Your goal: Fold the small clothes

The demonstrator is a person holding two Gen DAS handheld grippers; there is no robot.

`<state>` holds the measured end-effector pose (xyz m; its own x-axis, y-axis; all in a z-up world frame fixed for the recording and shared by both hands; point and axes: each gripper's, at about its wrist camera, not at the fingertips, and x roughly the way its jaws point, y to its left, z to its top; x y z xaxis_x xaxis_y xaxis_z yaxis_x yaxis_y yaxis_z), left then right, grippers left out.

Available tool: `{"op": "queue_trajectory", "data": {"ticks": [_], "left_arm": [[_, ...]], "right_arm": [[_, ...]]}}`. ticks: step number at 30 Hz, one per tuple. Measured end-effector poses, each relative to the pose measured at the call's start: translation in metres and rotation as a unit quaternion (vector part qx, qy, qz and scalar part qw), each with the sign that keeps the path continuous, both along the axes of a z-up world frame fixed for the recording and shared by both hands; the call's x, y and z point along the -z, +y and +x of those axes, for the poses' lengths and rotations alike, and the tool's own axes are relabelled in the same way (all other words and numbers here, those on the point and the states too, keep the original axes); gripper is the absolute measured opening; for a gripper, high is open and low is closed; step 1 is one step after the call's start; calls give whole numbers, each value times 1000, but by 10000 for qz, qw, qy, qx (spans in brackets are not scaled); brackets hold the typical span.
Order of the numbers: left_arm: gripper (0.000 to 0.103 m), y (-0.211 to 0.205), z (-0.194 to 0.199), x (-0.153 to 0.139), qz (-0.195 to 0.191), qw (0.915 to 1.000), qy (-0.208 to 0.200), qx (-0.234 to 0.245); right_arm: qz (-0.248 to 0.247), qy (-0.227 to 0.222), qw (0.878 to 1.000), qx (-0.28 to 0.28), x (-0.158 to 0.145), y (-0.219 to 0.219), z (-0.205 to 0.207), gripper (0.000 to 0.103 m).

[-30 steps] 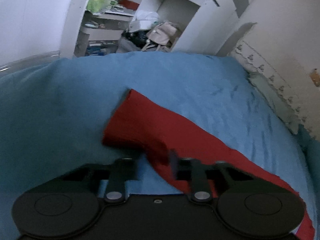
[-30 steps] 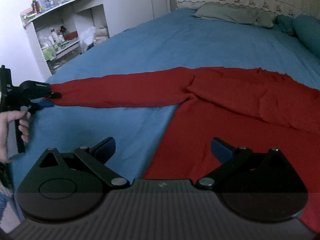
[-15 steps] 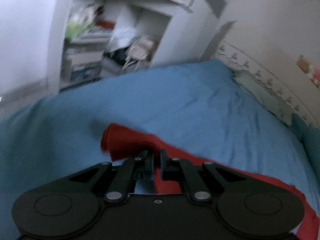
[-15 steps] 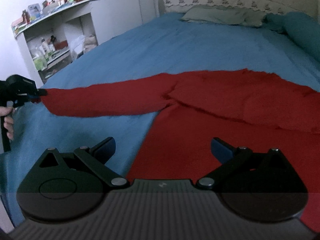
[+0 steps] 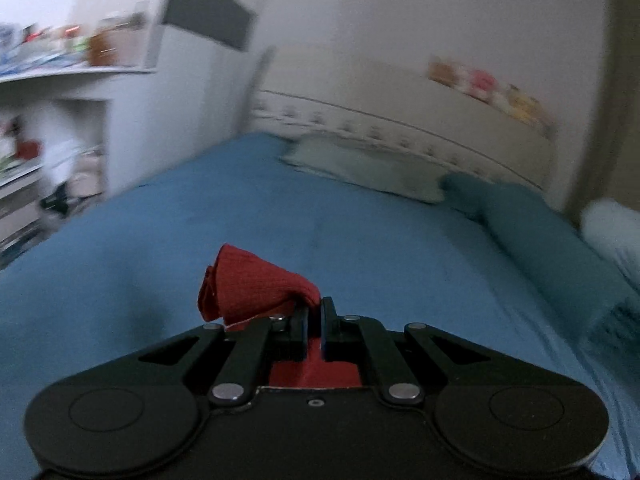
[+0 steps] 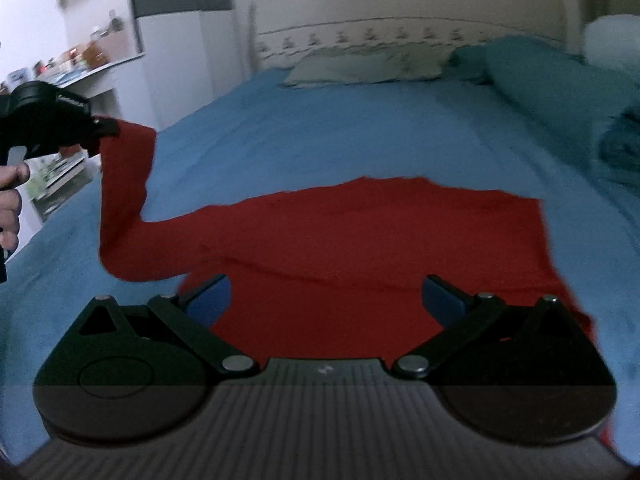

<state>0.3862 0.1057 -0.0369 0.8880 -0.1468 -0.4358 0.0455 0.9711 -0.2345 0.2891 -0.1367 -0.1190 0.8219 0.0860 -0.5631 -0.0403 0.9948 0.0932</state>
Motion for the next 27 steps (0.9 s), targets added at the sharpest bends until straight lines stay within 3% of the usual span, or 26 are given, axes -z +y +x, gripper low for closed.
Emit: {"op": "queue_trajectory", "data": {"ticks": [6,13,21,25,27], "left_arm": [[5,-105,15,10,164,9970,49,761],[5,-194,35,65,349,9896,478,1308],[6,-233,41,151,770,9760,1231,1626],[8,-235,37,162,806,9749,1212,1682],[14,-232,36,156,759,9744,1199,1746]], "right_arm": [[29,-61,9987,511,-4,-76,-11,103],[-75,77,9961,872,16,-140,-18,103],[-35,370,9937,1055,46,-174,-26,103],[16,444,9934,1055,53,-175,-26,103],[8,447,9936,1037,52,-173,-23,103]]}}
